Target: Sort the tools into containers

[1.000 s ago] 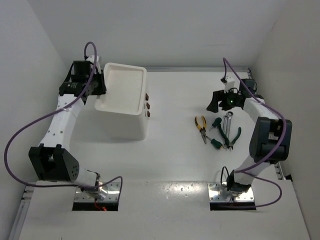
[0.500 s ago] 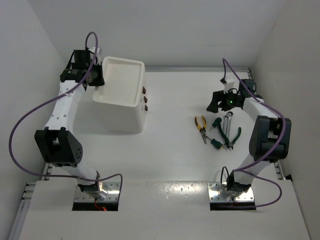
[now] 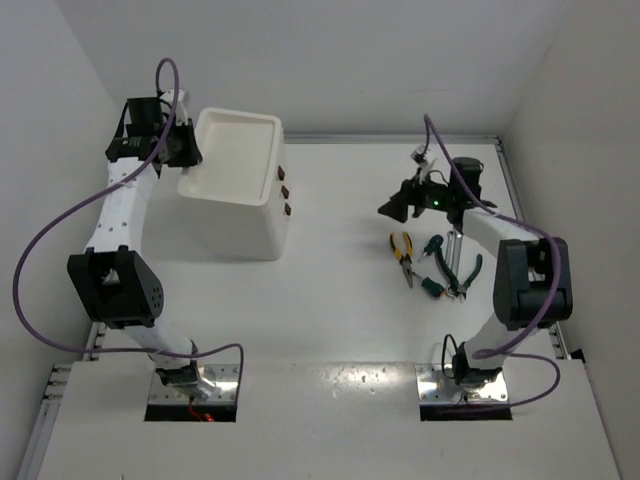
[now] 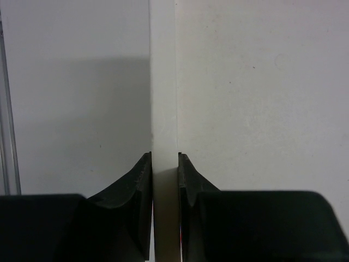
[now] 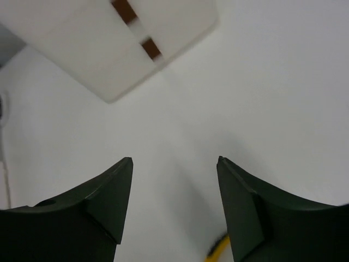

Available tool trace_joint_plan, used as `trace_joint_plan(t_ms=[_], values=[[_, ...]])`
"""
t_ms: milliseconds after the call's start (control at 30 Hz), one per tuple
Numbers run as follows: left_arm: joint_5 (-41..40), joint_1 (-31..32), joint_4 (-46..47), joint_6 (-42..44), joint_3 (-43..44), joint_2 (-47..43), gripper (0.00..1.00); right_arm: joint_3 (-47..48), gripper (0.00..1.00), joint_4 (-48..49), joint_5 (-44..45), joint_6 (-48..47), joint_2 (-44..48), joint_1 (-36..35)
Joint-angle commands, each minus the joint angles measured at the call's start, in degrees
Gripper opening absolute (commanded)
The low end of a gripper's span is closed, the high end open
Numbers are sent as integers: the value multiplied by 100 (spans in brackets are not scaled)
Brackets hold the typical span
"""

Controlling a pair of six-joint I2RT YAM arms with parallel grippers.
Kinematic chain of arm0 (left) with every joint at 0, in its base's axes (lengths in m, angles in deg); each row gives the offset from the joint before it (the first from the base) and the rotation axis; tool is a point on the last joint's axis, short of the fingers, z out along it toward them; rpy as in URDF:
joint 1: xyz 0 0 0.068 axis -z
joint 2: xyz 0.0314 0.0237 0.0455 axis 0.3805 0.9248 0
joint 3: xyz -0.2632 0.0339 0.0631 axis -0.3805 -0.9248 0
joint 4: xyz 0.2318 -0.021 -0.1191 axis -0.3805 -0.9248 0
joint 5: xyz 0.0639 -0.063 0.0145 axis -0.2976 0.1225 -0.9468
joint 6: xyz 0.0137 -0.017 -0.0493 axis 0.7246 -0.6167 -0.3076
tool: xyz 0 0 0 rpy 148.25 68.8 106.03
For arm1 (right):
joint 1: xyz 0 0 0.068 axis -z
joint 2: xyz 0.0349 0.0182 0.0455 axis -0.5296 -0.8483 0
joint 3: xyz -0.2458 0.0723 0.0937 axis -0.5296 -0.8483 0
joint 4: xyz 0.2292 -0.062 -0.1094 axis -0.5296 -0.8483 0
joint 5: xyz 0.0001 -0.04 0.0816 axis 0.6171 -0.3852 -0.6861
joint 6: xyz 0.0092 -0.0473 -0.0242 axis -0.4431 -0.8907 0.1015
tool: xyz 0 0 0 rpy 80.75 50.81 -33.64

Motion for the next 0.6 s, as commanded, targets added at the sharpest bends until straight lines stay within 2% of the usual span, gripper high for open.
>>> trace_joint_plan(t_ms=[0, 100, 300, 367, 567], values=[[1024, -222, 123, -44, -177, 76, 0, 867, 63, 2166, -1186, 751, -587, -411], [972, -222, 122, -43, -177, 137, 0, 1485, 59, 2494, -1329, 1236, -1162, -683], [621, 173, 60, 98, -229, -55, 0, 2549, 53, 2925, -1092, 1184, -1866, -1280], [551, 235, 60, 98, -282, -117, 0, 2603, 51, 3109, -1040, 1184, -1980, -1422], [497, 297, 60, 98, -388, -170, 0, 2296, 52, 3496, -768, 904, -1981, -2028]])
